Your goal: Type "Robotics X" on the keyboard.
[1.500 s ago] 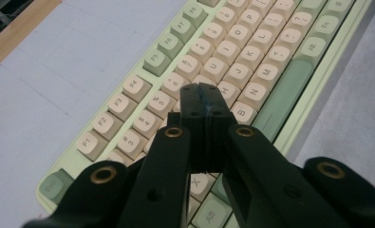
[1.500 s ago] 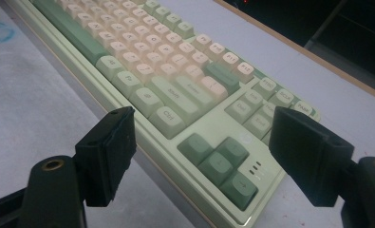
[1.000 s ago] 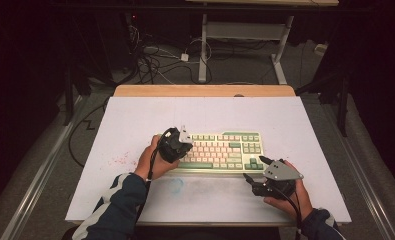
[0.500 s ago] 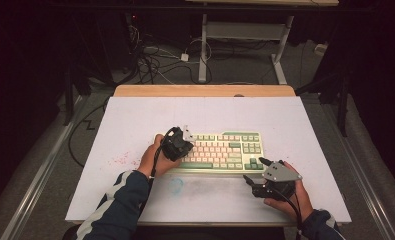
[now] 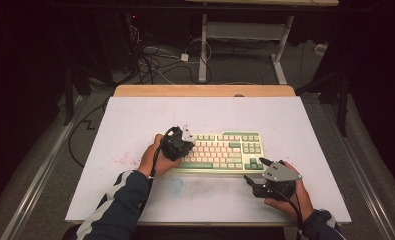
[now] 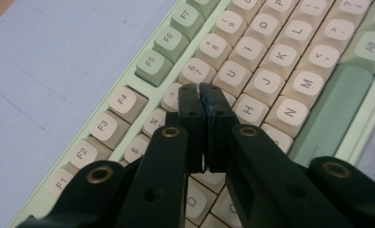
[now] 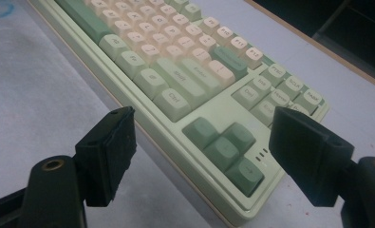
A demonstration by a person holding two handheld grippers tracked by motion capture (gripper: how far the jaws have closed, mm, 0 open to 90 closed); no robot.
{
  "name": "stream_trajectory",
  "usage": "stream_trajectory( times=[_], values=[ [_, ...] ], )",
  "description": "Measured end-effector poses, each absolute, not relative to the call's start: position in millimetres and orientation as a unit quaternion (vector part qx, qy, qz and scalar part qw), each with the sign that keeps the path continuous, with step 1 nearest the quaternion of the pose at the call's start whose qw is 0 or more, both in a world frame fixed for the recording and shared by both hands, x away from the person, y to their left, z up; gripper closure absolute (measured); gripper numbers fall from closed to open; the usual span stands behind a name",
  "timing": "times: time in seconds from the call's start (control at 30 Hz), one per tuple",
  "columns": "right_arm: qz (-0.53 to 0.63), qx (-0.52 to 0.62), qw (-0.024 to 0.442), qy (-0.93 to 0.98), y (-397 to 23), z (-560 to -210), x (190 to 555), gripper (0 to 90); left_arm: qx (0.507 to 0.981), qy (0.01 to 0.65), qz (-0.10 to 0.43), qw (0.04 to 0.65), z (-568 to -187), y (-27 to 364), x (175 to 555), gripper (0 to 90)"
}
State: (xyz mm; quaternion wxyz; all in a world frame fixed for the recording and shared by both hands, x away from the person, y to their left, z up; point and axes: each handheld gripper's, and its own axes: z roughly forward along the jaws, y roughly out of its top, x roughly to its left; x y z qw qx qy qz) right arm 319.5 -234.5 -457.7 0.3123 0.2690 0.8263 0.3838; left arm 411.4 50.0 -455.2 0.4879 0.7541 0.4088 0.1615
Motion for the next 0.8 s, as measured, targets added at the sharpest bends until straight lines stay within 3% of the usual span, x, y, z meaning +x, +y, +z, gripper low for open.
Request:
stream_trajectory(
  times=[0.23,0.43,0.67,0.8],
  values=[
    [0.388,0.270,0.312,0.825,-233.2,-456.8,321.6,24.8,0.735,0.408,0.159,0.517,-444.1,64.5,406.5,80.3],
    [0.391,0.272,0.308,0.824,-233.2,-456.8,322.7,24.8,0.730,0.397,0.161,0.533,-440.9,72.4,396.0,66.1],
    [0.403,0.277,0.306,0.817,-233.3,-452.6,325.3,24.8,0.701,0.390,0.198,0.564,-434.9,87.8,379.2,35.2],
    [0.416,0.283,0.299,0.811,-232.2,-448.1,329.9,25.2,0.680,0.376,0.213,0.592,-432.3,102.5,364.5,25.3]
  ],
)
